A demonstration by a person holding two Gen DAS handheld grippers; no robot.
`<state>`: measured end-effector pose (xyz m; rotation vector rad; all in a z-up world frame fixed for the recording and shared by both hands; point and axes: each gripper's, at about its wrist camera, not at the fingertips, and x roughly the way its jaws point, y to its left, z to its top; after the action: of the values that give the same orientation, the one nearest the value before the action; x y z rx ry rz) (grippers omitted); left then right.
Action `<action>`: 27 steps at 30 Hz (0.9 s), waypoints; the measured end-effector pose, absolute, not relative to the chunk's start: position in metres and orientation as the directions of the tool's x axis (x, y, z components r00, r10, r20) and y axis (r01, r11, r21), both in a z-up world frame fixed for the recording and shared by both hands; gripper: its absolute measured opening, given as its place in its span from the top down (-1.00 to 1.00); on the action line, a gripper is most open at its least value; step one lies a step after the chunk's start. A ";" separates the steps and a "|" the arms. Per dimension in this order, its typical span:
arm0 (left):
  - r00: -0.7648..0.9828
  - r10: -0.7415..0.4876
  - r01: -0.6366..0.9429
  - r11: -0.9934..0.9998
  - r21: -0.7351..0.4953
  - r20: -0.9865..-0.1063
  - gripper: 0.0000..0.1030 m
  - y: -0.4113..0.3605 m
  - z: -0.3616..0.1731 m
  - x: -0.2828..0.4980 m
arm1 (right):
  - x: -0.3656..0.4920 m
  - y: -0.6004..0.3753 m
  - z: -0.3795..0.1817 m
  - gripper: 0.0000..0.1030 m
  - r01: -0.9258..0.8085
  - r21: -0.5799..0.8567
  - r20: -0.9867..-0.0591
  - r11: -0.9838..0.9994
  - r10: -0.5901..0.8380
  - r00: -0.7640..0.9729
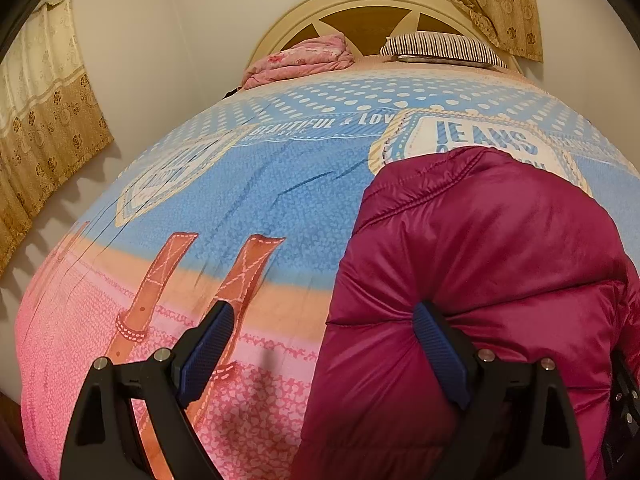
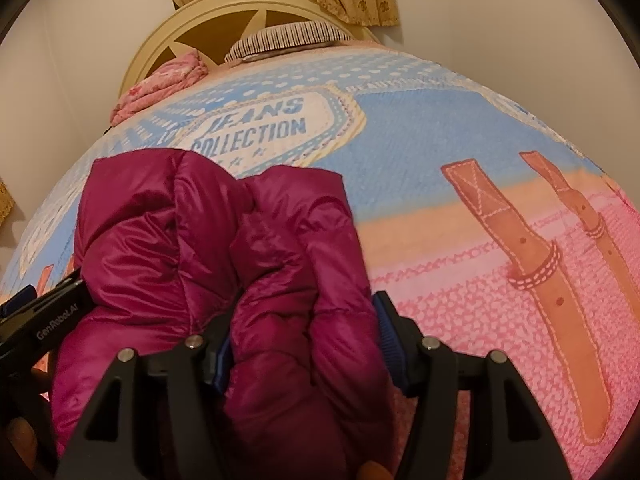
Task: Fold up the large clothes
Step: 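Press the folded jacket bundle down with both grippers, then grasp the magenta jacket bundle with the left gripper while the right gripper grasps its edge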
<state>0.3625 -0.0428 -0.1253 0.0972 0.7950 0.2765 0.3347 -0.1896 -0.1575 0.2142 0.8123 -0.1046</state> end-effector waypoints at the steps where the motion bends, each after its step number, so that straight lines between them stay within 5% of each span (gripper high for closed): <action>1: 0.666 0.282 -0.208 0.959 0.190 -0.691 -0.78 -0.043 -0.126 0.363 | 0.335 -0.190 -0.158 -0.19 0.174 0.151 -0.730 0.973 -0.009 0.683; 27: 0.642 0.290 -0.198 0.957 0.211 -0.710 -0.78 -0.045 -0.130 0.368 | 0.338 -0.192 -0.163 -0.25 0.178 0.156 -0.741 0.972 -0.004 0.672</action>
<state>0.3678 -0.0452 -0.1304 0.1178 0.8288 0.2790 0.3379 -0.1921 -0.1634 0.2231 0.8295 -0.1032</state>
